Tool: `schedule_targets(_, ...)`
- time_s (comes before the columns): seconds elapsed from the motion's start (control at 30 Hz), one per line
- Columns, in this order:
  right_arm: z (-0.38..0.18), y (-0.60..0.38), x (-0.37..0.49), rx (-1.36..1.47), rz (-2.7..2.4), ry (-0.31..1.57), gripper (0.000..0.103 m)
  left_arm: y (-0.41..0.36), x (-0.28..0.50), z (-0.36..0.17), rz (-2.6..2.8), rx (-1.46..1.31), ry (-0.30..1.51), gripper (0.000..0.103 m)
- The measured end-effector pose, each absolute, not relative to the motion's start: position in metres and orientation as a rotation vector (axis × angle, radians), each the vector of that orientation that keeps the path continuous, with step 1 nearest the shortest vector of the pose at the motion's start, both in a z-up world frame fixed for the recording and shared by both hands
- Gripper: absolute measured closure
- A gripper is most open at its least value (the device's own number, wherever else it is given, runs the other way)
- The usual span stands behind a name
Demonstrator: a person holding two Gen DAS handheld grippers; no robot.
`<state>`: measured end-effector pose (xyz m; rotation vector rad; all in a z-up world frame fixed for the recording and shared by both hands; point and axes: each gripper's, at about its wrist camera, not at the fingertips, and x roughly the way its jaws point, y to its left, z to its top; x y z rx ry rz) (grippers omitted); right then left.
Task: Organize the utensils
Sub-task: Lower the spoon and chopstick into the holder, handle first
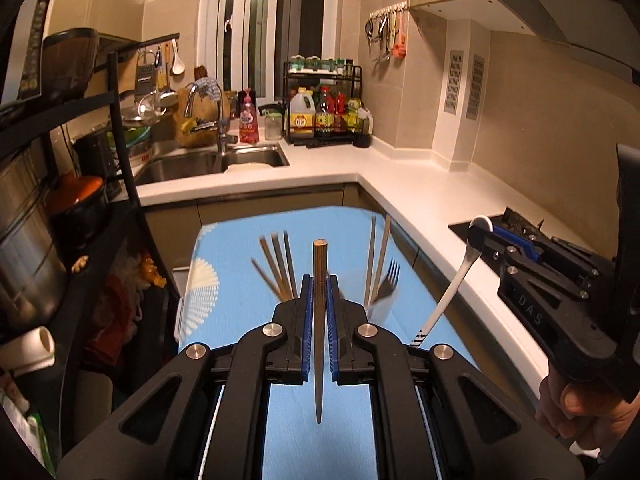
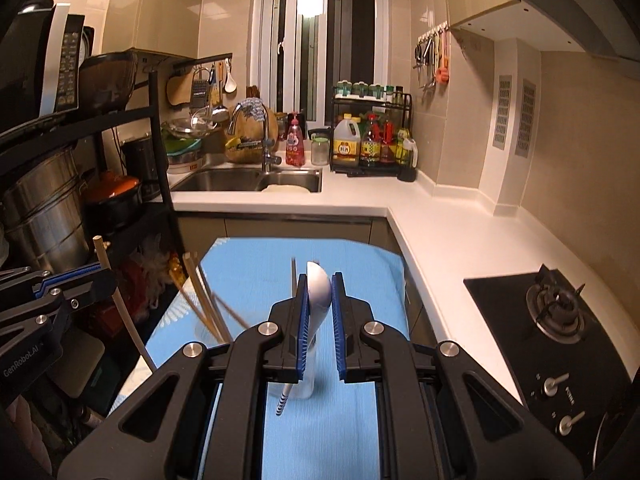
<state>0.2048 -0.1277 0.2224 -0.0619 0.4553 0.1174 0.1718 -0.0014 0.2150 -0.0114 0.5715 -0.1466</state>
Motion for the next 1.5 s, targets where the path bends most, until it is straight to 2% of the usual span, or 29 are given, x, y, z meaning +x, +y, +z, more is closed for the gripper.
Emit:
schedule_targets(0.2, 0.257, -0.115, 0.236, -0.083, 0.112, 0.413, 0.092, -0.007, 0.206, 0.261, -0.150, -0.030, 0.513, 0.096)
schedule_targets(0.4, 0.252, -0.099, 0.271, -0.120, 0.109, 0.420, 0.092, -0.010, 0.244, 0.283, -0.153, -0.051, 0.457, 0.096)
schedule_targets(0.8, 0.174, -0.096, 0.308, -0.138, 0.094, 0.533, 0.092, -0.015, 0.293, 0.198, -0.135, -0.017, 0.544, 0.096)
schedule_targets(1.17, 0.161, -0.098, 0.310, -0.137, 0.092, 0.561, 0.092, -0.017, 0.296, 0.178, -0.126, -0.017, 0.581, 0.096)
schedule_targets(1.2, 0.162, -0.098, 0.310, -0.137, 0.096, 0.570, 0.091, -0.017, 0.296, 0.178, -0.125, -0.016, 0.582, 0.096)
schedule_targets(1.27, 0.165, -0.100, 0.307, -0.136, 0.094, 0.575, 0.081, -0.019, 0.295, 0.180, -0.123, -0.009, 0.592, 0.095)
schedule_targets(1.33, 0.170, -0.102, 0.301, -0.136, 0.085, 0.561, 0.066, -0.020, 0.291, 0.184, -0.118, -0.003, 0.587, 0.088)
schedule_targets(1.4, 0.175, -0.106, 0.294, -0.126, 0.081, 0.553, 0.064, -0.020, 0.285, 0.190, -0.111, -0.001, 0.570, 0.073)
schedule_targets(1.5, 0.184, -0.113, 0.280, -0.103, 0.077, 0.545, 0.058, -0.018, 0.272, 0.198, -0.104, -0.009, 0.558, 0.072)
